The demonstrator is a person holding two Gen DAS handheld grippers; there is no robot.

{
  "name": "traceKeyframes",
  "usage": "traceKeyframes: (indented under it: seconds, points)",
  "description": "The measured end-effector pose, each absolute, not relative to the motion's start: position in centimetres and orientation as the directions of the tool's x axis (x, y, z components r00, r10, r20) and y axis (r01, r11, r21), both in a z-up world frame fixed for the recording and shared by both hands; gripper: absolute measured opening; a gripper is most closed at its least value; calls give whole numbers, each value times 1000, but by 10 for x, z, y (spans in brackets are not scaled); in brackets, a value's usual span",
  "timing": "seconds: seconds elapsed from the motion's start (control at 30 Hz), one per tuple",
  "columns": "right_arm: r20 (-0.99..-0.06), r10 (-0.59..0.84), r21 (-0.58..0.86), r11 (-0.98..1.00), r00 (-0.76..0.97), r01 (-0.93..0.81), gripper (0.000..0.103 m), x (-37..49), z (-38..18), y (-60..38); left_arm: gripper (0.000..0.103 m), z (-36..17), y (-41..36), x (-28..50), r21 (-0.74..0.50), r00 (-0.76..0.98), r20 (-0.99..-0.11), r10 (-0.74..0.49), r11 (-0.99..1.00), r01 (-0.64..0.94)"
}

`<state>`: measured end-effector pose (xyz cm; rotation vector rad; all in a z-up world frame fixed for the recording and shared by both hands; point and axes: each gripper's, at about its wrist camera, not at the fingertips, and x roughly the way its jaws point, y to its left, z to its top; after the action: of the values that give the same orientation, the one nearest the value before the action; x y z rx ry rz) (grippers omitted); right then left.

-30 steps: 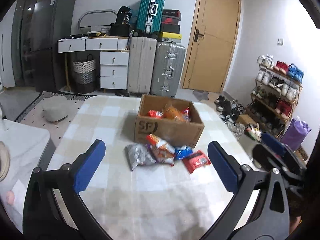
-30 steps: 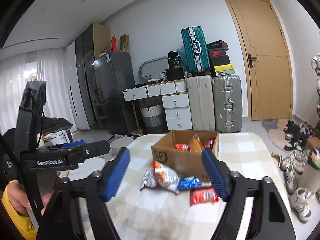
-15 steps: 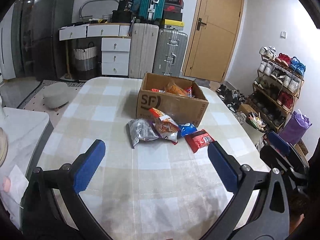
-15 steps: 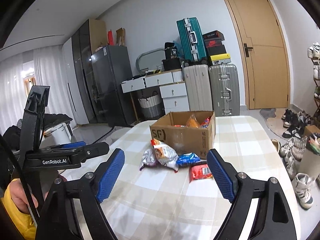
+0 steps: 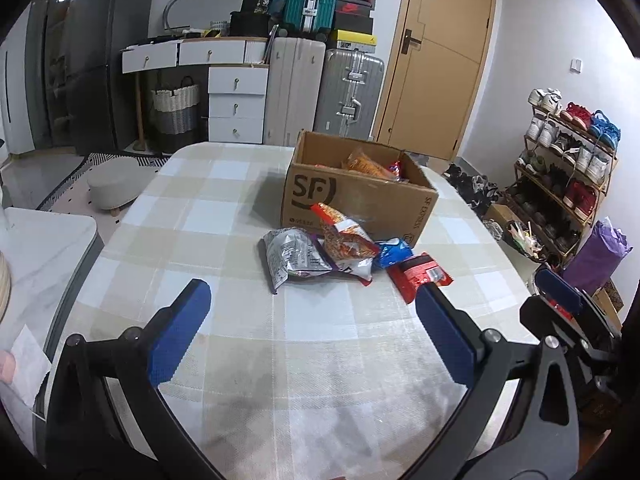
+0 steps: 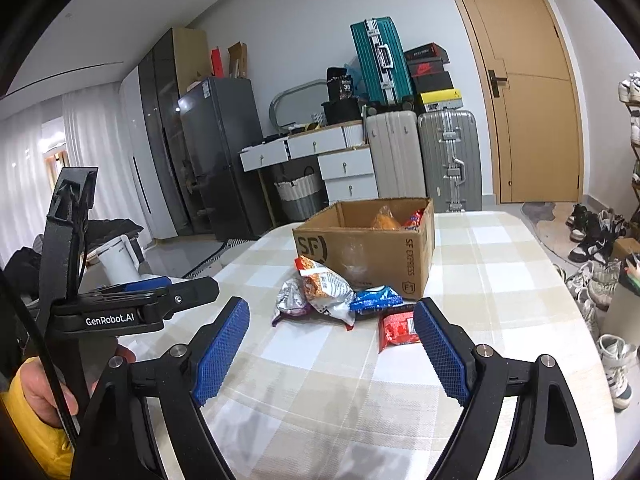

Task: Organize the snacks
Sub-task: 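Grasp the red chip packet with the right tool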

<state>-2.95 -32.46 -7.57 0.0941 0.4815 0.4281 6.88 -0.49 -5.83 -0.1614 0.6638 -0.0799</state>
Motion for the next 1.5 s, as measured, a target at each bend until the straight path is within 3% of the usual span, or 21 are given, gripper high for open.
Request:
traceKeyframes:
  seconds: [0.67,0.83,1.2,1.5]
  points:
    - [-719,290,161,953,632,-255,86,127,-169,-331,102,-143,-6,150,-191,671,-729,-133,982,-13]
    - [-763,250,97,956,596,-278,86,154,-185,-319,102,-155,-5,166,-194,652,-746,-138,981,-15]
    - [-780,275,140,952,562,-273,55,168,-196,-327,102,-164,-5,177,-198,633,-761,-146,980,-11]
    - [-748,350,251,936,564,-248,53,146,-192,-343,102,-150,8,164,-205,644,-754,-126,977,-50]
